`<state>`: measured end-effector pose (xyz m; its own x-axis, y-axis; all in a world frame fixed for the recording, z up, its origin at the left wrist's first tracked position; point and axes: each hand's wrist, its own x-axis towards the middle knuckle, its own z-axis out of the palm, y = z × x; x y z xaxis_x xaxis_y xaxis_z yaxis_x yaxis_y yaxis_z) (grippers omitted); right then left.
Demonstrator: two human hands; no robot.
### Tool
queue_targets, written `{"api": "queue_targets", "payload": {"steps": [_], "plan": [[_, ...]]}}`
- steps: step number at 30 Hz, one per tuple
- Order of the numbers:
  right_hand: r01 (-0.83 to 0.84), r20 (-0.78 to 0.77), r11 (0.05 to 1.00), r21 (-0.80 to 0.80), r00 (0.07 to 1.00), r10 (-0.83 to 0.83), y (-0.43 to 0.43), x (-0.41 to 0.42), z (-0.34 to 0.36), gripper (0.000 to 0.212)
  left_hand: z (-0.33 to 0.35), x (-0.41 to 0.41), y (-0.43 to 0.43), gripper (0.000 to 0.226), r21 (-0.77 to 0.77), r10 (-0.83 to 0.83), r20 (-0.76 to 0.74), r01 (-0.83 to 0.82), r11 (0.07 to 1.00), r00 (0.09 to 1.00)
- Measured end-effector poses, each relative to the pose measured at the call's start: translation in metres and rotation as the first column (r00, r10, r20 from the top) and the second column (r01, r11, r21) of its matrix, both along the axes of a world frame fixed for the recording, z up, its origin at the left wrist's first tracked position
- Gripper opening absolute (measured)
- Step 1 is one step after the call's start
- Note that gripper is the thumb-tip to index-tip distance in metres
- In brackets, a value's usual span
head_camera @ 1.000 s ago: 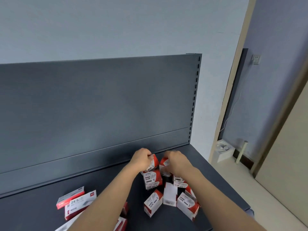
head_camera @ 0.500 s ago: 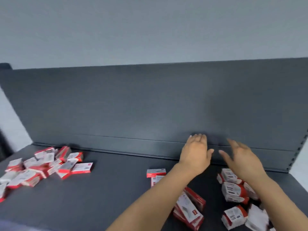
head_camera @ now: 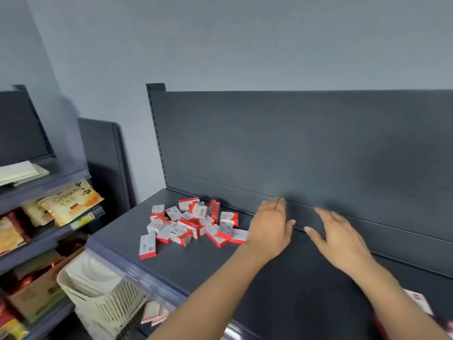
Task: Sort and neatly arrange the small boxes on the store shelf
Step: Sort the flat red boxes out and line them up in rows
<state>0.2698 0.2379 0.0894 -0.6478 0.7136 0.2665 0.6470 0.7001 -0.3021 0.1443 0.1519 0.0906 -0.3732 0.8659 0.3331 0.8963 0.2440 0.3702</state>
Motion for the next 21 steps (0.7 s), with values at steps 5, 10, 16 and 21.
{"api": "queue_targets", "payload": {"steps": [5, 10, 16, 21], "plan": [[-0.060, 0.037, 0.996, -0.064, 0.997, 0.063, -0.053, -0.112, -0.021, 0.056, -0.011, -0.115, -0.066, 0.054, -0.039, 0.109, 0.023, -0.108, 0.993, 0.994], [-0.164, 0.063, 0.981, -0.102, 0.983, 0.171, -0.097, -0.194, -0.043, 0.038, -0.032, -0.193, -0.129, 0.048, -0.180, 0.400, 0.058, -0.385, 0.905, 0.915], [-0.246, 0.101, 0.967, -0.065, 0.962, 0.252, -0.133, -0.248, -0.064, 0.039, -0.068, -0.233, -0.166, 0.071, -0.413, 0.572, -0.043, -0.536, 0.736, 0.819], [-0.279, 0.150, 0.960, 0.011, 0.950, 0.275, -0.141, -0.266, -0.071, 0.048, -0.072, -0.234, -0.165, 0.073, -0.444, 0.590, 0.002, -0.528, 0.724, 0.807]]}}
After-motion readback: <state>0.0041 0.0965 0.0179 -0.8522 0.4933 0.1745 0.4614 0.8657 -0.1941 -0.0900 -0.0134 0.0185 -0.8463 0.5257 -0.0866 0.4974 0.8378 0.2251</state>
